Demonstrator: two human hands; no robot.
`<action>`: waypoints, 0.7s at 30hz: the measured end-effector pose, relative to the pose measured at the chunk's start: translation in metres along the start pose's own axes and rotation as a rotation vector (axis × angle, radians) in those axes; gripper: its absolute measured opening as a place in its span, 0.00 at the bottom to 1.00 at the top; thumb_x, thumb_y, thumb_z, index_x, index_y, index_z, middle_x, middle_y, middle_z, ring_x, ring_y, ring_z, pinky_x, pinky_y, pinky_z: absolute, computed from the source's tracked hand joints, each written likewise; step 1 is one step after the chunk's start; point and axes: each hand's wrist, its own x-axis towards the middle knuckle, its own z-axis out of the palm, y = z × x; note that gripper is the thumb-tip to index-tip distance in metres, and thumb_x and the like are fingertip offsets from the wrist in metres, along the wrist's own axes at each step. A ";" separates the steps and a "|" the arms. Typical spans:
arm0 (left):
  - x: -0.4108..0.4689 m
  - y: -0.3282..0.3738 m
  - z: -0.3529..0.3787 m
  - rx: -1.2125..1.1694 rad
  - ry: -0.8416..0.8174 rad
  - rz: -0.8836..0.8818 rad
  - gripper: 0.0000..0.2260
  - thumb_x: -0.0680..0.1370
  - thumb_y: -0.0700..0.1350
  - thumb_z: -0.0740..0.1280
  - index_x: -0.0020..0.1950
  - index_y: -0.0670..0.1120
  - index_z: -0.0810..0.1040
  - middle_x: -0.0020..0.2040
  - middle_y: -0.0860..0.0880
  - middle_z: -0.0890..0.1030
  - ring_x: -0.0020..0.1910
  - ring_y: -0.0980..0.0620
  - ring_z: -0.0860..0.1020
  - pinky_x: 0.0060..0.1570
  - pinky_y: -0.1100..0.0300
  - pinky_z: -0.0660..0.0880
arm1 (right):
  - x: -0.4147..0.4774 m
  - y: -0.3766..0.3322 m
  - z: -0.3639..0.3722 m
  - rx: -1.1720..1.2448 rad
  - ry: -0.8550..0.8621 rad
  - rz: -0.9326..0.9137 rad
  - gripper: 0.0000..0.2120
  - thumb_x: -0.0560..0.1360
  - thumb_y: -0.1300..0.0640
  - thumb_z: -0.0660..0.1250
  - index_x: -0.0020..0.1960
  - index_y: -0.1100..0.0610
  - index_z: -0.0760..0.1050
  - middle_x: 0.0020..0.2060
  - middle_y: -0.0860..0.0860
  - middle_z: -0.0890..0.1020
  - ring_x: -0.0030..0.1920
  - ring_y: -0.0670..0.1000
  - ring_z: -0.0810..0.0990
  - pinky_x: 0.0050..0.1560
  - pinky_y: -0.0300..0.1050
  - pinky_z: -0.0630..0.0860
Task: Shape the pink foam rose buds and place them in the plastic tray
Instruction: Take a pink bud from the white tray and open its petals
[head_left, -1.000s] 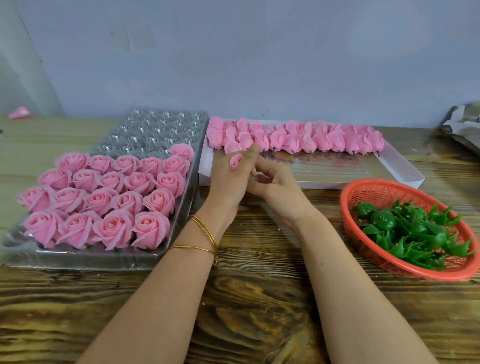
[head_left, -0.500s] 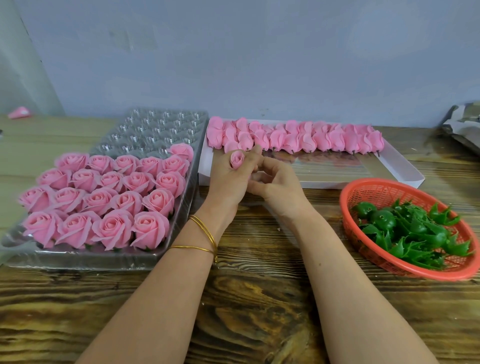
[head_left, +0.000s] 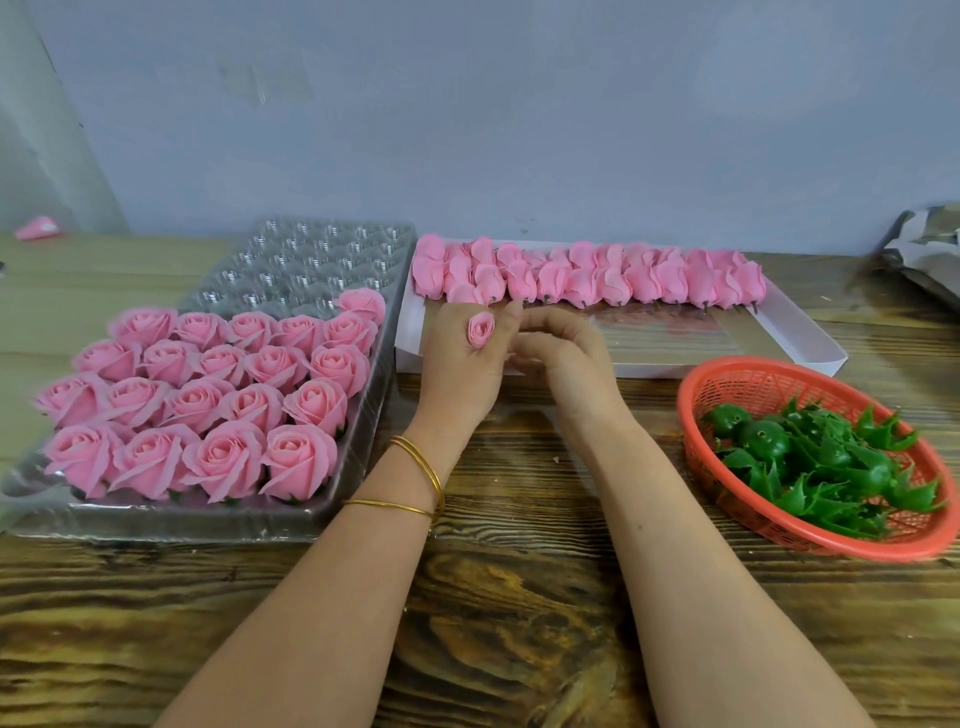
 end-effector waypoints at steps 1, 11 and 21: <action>0.001 -0.001 -0.001 0.031 0.011 0.021 0.16 0.78 0.47 0.67 0.30 0.51 0.69 0.29 0.47 0.71 0.29 0.56 0.68 0.31 0.55 0.67 | 0.001 -0.001 -0.001 0.028 0.025 -0.008 0.06 0.64 0.60 0.66 0.41 0.57 0.79 0.40 0.57 0.81 0.46 0.57 0.80 0.54 0.58 0.78; -0.004 -0.003 0.001 0.187 -0.080 0.069 0.18 0.78 0.44 0.68 0.30 0.58 0.71 0.23 0.61 0.72 0.30 0.71 0.73 0.30 0.76 0.66 | -0.004 -0.003 0.004 -0.022 0.035 -0.053 0.10 0.67 0.55 0.74 0.45 0.57 0.77 0.40 0.55 0.80 0.45 0.53 0.79 0.51 0.52 0.79; -0.005 -0.004 0.000 0.231 -0.058 0.091 0.19 0.78 0.46 0.68 0.28 0.58 0.70 0.25 0.59 0.71 0.30 0.70 0.73 0.30 0.76 0.66 | -0.008 -0.008 0.003 -0.026 0.011 -0.046 0.05 0.73 0.63 0.73 0.43 0.57 0.77 0.38 0.56 0.80 0.45 0.53 0.79 0.52 0.57 0.79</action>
